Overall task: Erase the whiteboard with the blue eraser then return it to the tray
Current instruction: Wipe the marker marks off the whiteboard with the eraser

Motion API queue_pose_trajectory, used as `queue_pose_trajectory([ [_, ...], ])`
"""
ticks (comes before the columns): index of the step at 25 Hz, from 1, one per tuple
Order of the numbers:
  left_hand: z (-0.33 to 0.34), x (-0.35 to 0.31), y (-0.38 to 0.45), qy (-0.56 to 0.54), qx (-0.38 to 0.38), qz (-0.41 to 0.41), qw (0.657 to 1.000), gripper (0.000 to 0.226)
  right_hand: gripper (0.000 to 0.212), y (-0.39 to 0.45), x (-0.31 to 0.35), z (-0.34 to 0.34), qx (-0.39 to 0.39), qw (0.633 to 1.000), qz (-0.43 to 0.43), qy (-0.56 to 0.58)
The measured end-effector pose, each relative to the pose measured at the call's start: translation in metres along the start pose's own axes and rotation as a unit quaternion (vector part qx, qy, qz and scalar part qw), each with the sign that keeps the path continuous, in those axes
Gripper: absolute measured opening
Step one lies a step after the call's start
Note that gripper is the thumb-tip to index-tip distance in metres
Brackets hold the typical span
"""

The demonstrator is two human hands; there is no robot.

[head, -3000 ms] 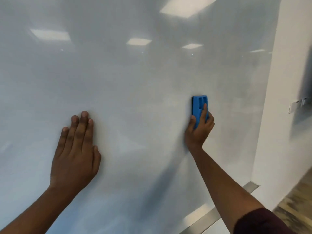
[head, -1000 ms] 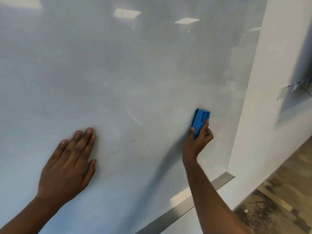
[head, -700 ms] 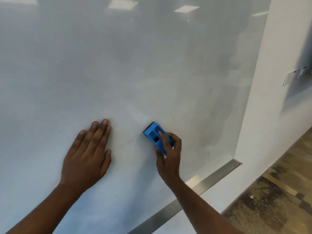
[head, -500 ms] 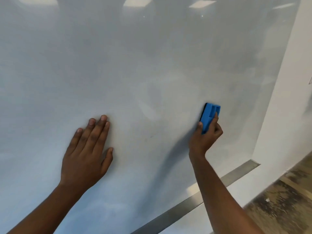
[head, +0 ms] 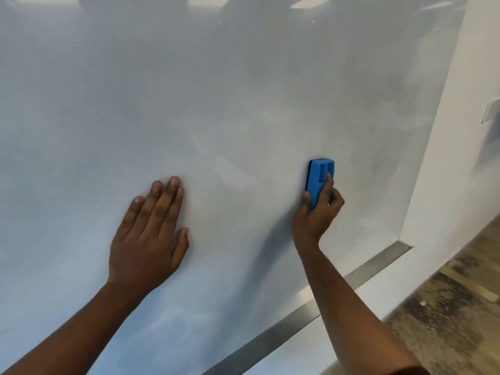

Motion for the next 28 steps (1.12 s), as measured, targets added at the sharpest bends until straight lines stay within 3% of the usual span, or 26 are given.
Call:
queue_pose_trajectory([
  [2, 0.001, -0.003, -0.002, -0.022, 0.0, -0.014, 1.0, 0.074, 0.06, -0.023, 0.003, 0.009, -0.016, 1.0, 0.008, 0.008],
  [4, 0.004, -0.005, 0.0, -0.028, 0.0, -0.025, 0.999, 0.073, 0.06, -0.096, 0.023, 0.031, 0.066, 0.994, -0.083, 0.006],
  [6, 0.01, -0.014, 0.001, -0.028, 0.006, -0.008, 1.0, 0.072, 0.059, -0.165, 0.036, 0.041, 0.192, 0.957, -0.217, -0.01],
  [7, 0.014, -0.023, 0.003, -0.027, 0.01, 0.012, 0.999, 0.071, 0.058, -0.173, 0.028, 0.039, 0.24, 0.934, -0.263, -0.015],
  [9, 0.02, -0.04, 0.006, -0.011, 0.013, 0.04, 0.999, 0.07, 0.058, -0.135, 0.001, 0.023, 0.243, 0.924, -0.293, -0.028],
  [12, 0.025, -0.056, 0.006, 0.004, 0.001, 0.041, 0.999, 0.069, 0.06, -0.024, -0.077, -0.025, 0.106, 0.987, -0.104, -0.052],
  [15, 0.029, -0.059, 0.003, 0.036, -0.006, 0.045, 0.998, 0.07, 0.065, 0.015, -0.135, -0.044, -0.003, 0.993, 0.12, -0.008],
  [17, 0.031, -0.061, 0.002, 0.047, -0.01, 0.05, 0.998, 0.07, 0.06, -0.028, -0.122, -0.029, -0.015, 0.995, 0.097, -0.009],
  [19, 0.032, -0.062, 0.002, 0.059, -0.015, 0.052, 0.997, 0.069, 0.055, -0.109, -0.082, -0.008, 0.067, 0.998, 0.01, -0.016],
  [21, 0.034, -0.062, -0.001, 0.051, -0.008, 0.051, 0.997, 0.069, 0.056, -0.169, -0.055, -0.002, 0.189, 0.978, -0.088, -0.016],
  [23, 0.039, -0.066, -0.008, 0.047, 0.007, 0.056, 0.997, 0.07, 0.058, -0.147, -0.07, -0.008, 0.224, 0.965, -0.133, -0.013],
  [26, 0.048, -0.088, -0.027, 0.04, 0.034, 0.074, 0.996, 0.072, 0.054, -0.034, -0.13, -0.046, 0.091, 0.995, 0.032, -0.014],
  [28, 0.053, -0.096, -0.032, 0.037, 0.032, 0.069, 0.996, 0.072, 0.045, 0.02, -0.16, -0.062, 0.041, 0.99, 0.132, 0.013],
])
Point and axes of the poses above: each hand's wrist, its own y-axis towards the middle knuckle, its own z-axis out of the palm, x = y × z, the point moved 10 cm from there along y, towards the middle knuckle, and after that the axes turned 6 degrees about y, right-handed, at the moved point
